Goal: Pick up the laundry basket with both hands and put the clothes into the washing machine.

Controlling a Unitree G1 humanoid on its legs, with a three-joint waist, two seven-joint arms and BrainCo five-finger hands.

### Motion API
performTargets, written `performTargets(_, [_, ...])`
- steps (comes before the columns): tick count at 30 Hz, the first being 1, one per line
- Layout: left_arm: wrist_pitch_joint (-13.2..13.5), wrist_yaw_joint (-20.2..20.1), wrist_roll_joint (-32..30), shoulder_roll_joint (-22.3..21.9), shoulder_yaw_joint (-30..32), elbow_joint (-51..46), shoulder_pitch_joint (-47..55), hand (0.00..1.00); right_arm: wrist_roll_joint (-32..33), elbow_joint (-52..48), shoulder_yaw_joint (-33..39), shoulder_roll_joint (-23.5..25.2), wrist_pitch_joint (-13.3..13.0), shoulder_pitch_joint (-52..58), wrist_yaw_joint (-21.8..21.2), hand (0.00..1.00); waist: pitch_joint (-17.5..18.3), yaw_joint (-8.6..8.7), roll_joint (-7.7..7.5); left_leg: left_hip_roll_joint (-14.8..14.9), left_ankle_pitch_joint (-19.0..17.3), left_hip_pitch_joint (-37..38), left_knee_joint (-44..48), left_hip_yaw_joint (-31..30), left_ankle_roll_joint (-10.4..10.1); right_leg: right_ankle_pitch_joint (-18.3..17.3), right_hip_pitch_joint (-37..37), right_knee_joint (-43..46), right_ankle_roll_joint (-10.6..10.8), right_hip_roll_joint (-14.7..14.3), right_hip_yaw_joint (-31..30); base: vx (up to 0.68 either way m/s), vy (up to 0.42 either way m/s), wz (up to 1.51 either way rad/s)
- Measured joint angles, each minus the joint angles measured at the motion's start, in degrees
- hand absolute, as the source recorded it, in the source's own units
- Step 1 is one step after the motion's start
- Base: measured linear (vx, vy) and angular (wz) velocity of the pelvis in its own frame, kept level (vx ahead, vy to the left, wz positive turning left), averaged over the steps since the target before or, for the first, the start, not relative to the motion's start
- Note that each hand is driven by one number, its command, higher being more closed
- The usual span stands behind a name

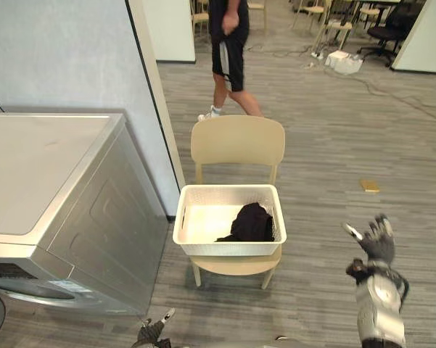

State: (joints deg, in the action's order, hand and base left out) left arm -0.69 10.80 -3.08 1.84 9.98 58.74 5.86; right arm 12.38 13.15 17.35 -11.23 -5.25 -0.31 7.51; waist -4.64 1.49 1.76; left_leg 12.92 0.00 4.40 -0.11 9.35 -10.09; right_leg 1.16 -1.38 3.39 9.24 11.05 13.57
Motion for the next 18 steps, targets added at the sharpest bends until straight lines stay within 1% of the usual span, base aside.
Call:
performTargets(1, [0.0,-0.7,0.0,0.3,-1.5,-0.2,-0.2,0.00,-1.0,2.1,-3.2,-3.2,0.0,-4.2,-0.3,0.00,-0.3,-0.10,0.51,0.0,0.6,-1.9,0.0,-1.0,-0.1,0.6,1.1,-0.5,0.0,0.0,0.7,-0.07,0.003,0.38])
performTargets(3, [0.1,-0.8,0.1,0.5,-3.6,-0.9,-1.4,0.00,-1.9,6.9,-9.6,-9.3,0.0,-13.5,-1.7,0.00,-2.8,-0.31,1.64,0.2,2.1,-4.3,0.0,-3.2,-0.1,1.5,2.3,-0.7,-0.6,-0.3,2.7,-0.08,-0.013,0.46])
performTargets(5, [0.4,-0.8,0.2,0.4,-5.5,-2.7,-2.1,0.00,-3.3,14.1,-14.9,-14.3,0.1,-23.0,-2.9,0.00,-5.5,-1.26,2.93,0.4,3.3,-6.5,0.0,-5.1,-0.2,2.1,3.1,-0.7,-1.1,-0.5,3.9,-0.10,-0.008,0.38])
performTargets(6, [0.8,-0.8,0.2,0.4,-5.9,-3.2,-2.1,0.00,-3.8,16.6,-16.7,-15.3,0.2,-25.8,-2.9,0.00,-6.1,-1.89,3.17,0.5,3.5,-6.8,0.0,-5.3,-0.4,2.3,3.3,-0.7,-1.3,-0.7,4.0,-0.08,-0.001,0.18])
performTargets(7, [1.3,-0.8,0.2,0.4,-6.2,-4.1,-2.1,0.00,-4.1,20.2,-19.3,-16.3,0.3,-29.2,-3.3,0.00,-6.8,-2.94,3.38,0.8,3.7,-7.2,0.1,-5.4,-0.5,2.5,3.7,-0.8,-1.5,-0.9,4.0,-0.07,-0.005,0.09])
performTargets(9, [2.2,-0.8,0.4,0.7,-7.8,-5.3,-2.4,0.00,-5.4,27.3,-24.0,-17.4,0.9,-35.7,-4.7,0.00,-8.5,-4.05,3.57,0.8,4.2,-8.2,0.1,-6.6,-0.5,2.7,3.7,-0.7,-1.6,-1.0,5.2,-0.07,-0.003,0.21])
performTargets(13, [2.9,-0.8,2.6,1.1,-7.8,-6.5,-2.7,0.00,-6.6,31.9,-27.4,-17.8,1.6,-41.4,-5.6,0.00,-11.0,-4.25,3.75,0.3,4.5,-10.8,1.1,-7.4,-0.4,3.6,5.6,-0.8,-1.6,-0.5,5.6,-0.06,0.023,0.08])
performTargets(14, [3.4,-0.8,2.7,1.2,-7.8,-6.5,-3.2,0.00,-7.6,33.7,-28.7,-19.1,1.8,-43.5,-6.5,0.00,-12.4,-4.13,4.18,0.0,4.7,-12.0,1.6,-7.6,-0.1,4.0,6.5,-0.8,-1.6,-0.2,5.6,-0.08,0.040,0.01])
performTargets(16, [3.7,-0.7,3.0,1.5,-7.7,-6.5,-4.2,0.00,-8.6,35.9,-30.0,-21.0,2.2,-45.9,-6.7,0.00,-14.2,-4.32,4.65,-0.2,4.8,-14.1,2.6,-7.7,0.0,4.5,8.1,-0.7,-1.6,-0.1,5.6,-0.08,0.031,0.00])
performTargets(18, [3.7,-0.6,3.5,2.6,-7.6,-6.4,-4.8,0.00,-9.5,37.4,-31.7,-23.1,3.1,-48.1,-7.5,0.00,-16.7,-4.90,4.78,0.0,4.9,-15.5,3.1,-7.7,0.1,4.9,9.5,-0.5,-1.8,-0.3,5.4,-0.08,0.018,-0.07])
